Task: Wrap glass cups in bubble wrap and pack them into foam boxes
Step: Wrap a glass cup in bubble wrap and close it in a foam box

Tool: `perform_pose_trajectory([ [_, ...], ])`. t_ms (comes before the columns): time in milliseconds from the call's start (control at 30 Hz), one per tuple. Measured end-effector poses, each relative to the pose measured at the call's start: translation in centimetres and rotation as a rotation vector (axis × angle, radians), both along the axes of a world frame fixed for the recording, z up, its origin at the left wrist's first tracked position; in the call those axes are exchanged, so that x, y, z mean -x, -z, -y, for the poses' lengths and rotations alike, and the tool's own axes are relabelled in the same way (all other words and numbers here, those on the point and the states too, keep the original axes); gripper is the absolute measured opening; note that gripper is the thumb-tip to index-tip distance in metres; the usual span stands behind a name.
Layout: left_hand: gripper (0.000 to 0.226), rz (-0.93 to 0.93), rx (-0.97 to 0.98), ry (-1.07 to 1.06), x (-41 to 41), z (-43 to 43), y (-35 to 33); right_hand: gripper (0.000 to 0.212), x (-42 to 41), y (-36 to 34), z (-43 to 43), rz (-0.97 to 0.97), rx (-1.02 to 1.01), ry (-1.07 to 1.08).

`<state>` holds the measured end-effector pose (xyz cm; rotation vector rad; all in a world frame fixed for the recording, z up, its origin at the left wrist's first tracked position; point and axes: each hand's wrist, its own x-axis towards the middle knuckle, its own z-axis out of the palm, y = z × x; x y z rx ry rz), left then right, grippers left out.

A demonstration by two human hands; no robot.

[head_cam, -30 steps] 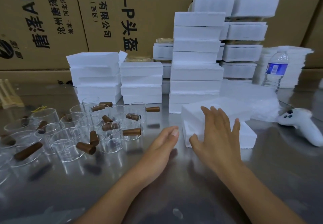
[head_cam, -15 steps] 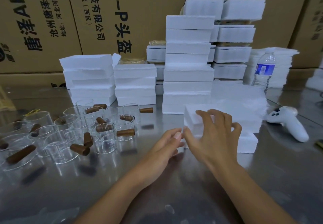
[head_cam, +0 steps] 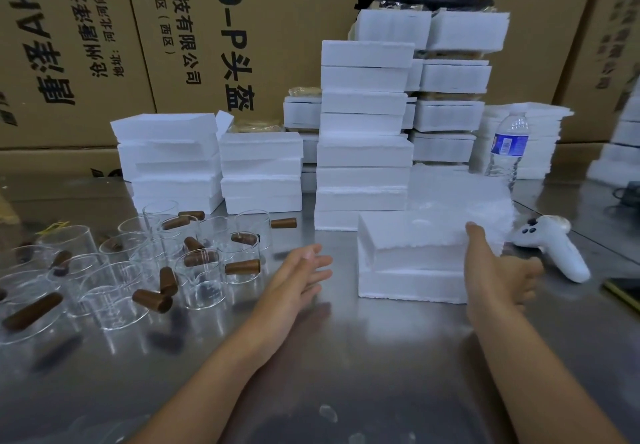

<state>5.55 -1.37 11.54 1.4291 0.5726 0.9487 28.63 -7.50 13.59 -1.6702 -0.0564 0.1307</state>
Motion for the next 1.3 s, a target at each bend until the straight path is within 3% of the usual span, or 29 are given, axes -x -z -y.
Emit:
perform_pose_trajectory([
  [333, 0.066, -0.117, 0.026, 0.254, -2.0, 1.3, 1.1, 0.077, -0.7, 0.4, 0.0, -0.016, 0.039, -0.101],
  [500, 0.065, -0.076, 0.070, 0.294, -2.2, 1.8, 0.8, 0.073, -0.2, -0.4, 0.4, 0.100, -0.131, -0.107],
  [633, 0.063, -0.034, 0.144, 0.332, -2.5, 2.4, 0.3, 0.042, 1.9, -2.1, 1.0, 0.310, -0.363, -0.164],
  [767, 0.060, 0.030, 0.199, 0.362, -2.8, 2.5, 0.1, 0.049, 4.7, -2.9, 1.2, 0.456, -0.574, -0.265],
  [833, 0.061, 0.054, 0.221, 0.289, -2.9, 2.3, -0.2, 0.055, 6.3, -2.8, 1.3, 0.584, -0.610, -0.336],
  [933, 0.040, 0.144, 0.254, 0.030, -2.7, 1.2, -0.9, 0.063, 8.5, -1.7, 1.3, 0.760, -0.607, -0.488],
  [1067, 0.023, 0.283, 0.272, -0.274, -0.8, -0.6, -1.6, 0.067, 10.4, -0.3, 1.1, 0.980, -0.433, -0.638],
  [1300, 0.037, 0.241, 0.259, -0.472, 0.9, -1.4, -1.6, 0.055, 11.3, 0.9, -0.3, 1.589, -0.322, -0.586],
])
